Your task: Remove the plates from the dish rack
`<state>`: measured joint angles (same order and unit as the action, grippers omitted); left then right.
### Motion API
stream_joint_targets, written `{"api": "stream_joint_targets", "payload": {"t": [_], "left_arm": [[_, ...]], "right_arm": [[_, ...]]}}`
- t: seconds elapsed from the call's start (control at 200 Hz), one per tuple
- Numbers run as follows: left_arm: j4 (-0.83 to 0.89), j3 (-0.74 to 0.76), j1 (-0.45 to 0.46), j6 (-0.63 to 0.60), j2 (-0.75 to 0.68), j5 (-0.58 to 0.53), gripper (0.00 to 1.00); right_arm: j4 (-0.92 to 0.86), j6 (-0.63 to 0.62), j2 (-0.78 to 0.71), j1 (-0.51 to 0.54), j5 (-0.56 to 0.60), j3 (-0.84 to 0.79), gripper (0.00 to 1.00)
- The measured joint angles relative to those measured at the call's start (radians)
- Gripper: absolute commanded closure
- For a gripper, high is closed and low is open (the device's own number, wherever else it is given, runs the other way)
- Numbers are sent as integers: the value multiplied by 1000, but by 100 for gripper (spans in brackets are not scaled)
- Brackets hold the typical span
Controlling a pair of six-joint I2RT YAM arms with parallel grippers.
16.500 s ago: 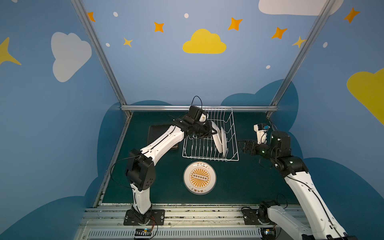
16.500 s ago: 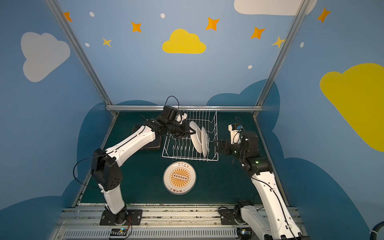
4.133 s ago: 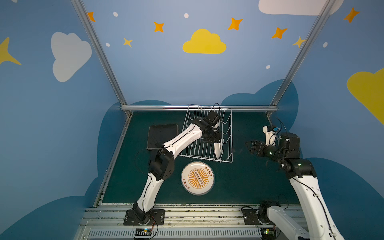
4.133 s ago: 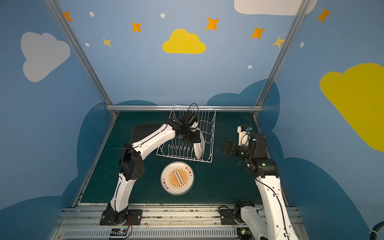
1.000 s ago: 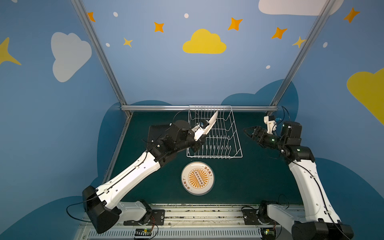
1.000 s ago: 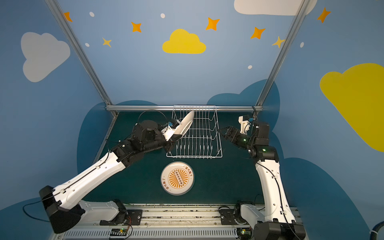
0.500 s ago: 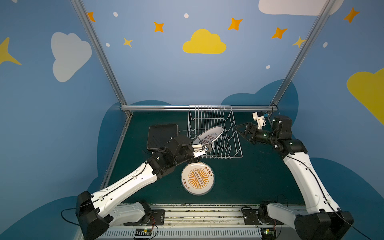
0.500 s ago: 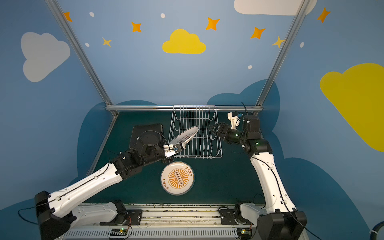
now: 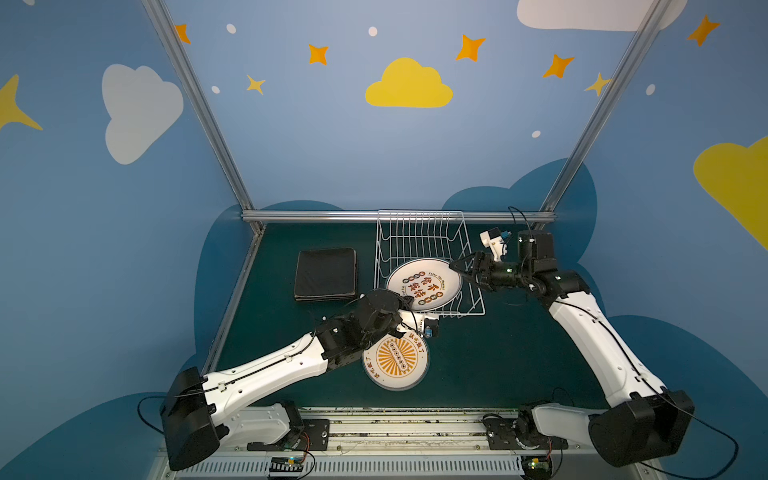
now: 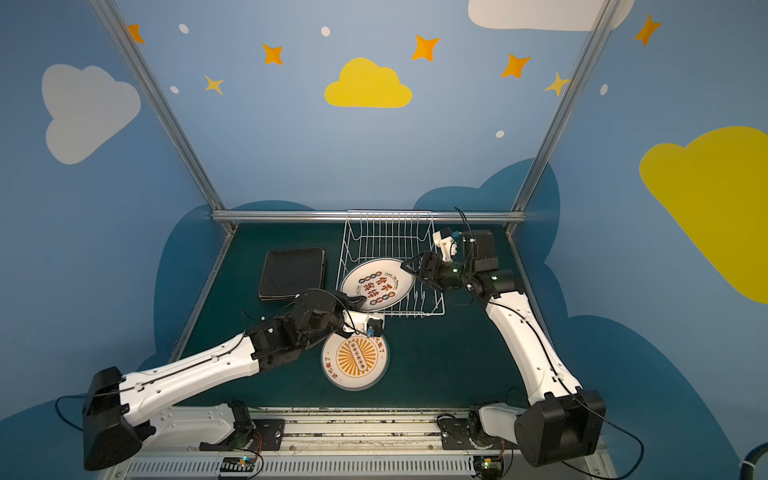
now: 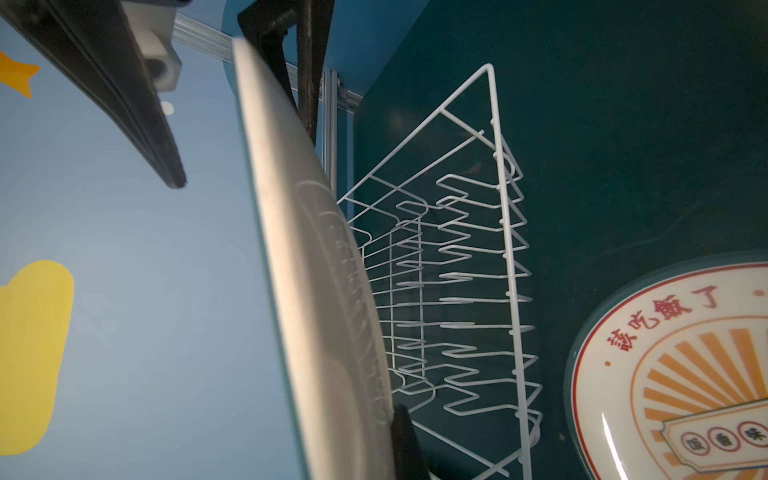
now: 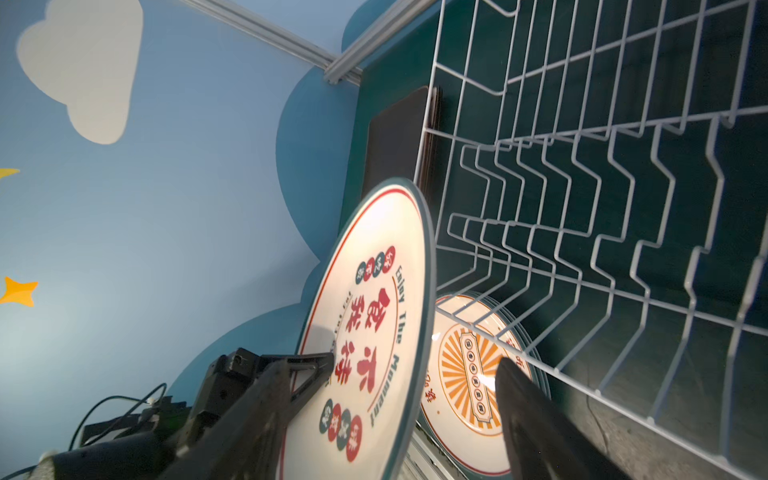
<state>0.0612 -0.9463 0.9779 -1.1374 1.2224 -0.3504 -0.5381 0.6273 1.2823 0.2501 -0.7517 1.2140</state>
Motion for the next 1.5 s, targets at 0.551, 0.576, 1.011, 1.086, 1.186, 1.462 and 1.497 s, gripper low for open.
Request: {"api": "stream_joint_targets", "payload": {"t": [0.551,0.576,1.011,1.086,1.186,1.462,1.497], "left_arm": [[-132,42,31,-174,55,-110,97],[-134,42,31,-176,55,-113,97],[-167,56,43,-141,56,-137,35],[-176,56,43,-119,56,-137,12],[-178,57,43,-81,50,-138,1],[-79,51,23,192,-86,-99,1],[-52,43,6,259,-120,-73,1]], "right_arm": [[-60,25,65,68,-7,0,71],[-61,28,67,69,-9,0,73],[-13,93,68,70,-32,-15,100],[-3,94,66,69,-28,-30,100],[13,99,64,64,-26,-48,100],[101,131,-9,-6,-15,-106,100],[114,134,-23,-15,-13,-117,100]]}}
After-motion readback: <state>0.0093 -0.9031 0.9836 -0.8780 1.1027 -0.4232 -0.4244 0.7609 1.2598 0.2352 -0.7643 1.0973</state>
